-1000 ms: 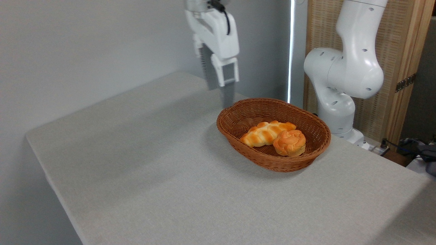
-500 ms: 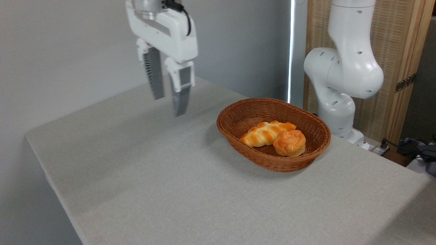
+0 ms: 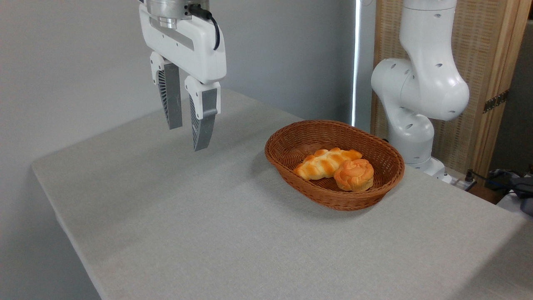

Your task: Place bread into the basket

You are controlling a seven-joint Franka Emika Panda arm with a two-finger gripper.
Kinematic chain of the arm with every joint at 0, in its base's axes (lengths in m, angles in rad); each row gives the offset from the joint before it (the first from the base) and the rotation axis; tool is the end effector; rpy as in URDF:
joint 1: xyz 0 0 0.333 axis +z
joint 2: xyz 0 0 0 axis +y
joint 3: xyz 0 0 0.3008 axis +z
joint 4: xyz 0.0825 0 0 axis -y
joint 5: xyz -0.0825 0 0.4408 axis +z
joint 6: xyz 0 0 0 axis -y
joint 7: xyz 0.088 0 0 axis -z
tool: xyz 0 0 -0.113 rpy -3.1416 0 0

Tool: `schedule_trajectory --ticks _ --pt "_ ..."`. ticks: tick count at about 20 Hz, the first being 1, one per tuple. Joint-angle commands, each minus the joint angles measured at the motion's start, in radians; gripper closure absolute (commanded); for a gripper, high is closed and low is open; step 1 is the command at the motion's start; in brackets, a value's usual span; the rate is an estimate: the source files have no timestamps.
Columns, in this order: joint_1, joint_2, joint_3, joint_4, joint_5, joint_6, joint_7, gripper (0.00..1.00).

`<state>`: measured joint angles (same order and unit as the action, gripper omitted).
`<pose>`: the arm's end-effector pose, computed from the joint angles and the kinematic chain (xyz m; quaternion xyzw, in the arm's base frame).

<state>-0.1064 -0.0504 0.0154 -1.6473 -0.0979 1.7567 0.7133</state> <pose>0.6115 -0.0649 0.6114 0.9182 -0.3849 0.0909 0.0223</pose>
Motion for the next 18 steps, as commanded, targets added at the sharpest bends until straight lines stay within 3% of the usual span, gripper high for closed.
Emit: schedule_trajectory --ticks 1,5,18 --pt "0.037 0.007 -0.045 0.017 -0.003 -0.017 -0.069 0.0" --pt "0.037 0.007 -0.038 0.044 0.006 -0.127 -0.064 0.0" --pt "0.037 0.007 -0.031 0.058 0.02 -0.19 -0.068 0.0"
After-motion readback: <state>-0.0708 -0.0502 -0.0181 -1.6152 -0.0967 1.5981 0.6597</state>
